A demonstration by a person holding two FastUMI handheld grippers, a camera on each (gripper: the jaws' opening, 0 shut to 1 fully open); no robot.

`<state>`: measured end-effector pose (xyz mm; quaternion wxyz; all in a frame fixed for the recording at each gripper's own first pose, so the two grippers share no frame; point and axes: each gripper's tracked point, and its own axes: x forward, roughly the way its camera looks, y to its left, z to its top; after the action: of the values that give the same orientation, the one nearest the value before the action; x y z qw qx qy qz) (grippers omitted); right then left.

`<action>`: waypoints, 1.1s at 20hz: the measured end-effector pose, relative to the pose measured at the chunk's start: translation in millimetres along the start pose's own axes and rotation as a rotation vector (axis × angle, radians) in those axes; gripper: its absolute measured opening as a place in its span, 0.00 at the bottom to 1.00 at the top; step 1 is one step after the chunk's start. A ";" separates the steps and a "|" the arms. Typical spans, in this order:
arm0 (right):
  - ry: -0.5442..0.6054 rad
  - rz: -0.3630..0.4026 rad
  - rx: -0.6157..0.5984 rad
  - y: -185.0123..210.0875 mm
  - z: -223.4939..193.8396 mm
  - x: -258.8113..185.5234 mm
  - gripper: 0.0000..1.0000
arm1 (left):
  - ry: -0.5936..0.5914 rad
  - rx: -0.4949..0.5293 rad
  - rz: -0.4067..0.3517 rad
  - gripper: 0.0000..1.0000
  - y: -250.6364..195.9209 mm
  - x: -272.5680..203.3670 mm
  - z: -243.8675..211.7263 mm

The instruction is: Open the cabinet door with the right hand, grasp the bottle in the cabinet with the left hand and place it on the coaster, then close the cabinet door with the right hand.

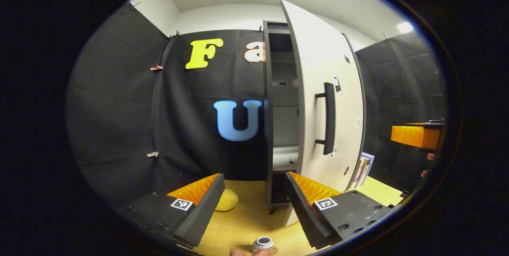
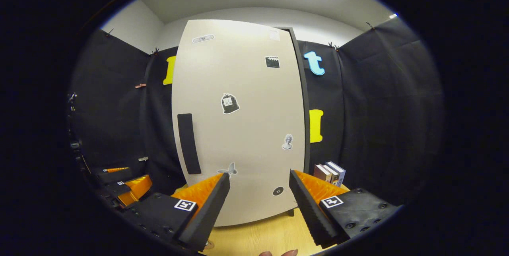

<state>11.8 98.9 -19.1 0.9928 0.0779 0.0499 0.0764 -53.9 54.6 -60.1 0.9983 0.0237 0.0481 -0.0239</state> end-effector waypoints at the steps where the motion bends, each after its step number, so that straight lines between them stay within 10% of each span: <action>1: 0.004 -0.003 0.004 -1.9 -0.6 -0.1 0.98 | -0.002 0.000 -0.002 0.95 -2.1 -0.2 1.8; 22: -0.004 -0.081 -0.082 -41.5 -4.8 -5.1 0.98 | -0.002 -0.004 -0.008 0.95 -35.4 -8.3 17.9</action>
<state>12.2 58.3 -30.1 0.9975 0.0351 0.0478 0.0381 -62.2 18.8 -43.1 0.9983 0.0213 0.0474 -0.0277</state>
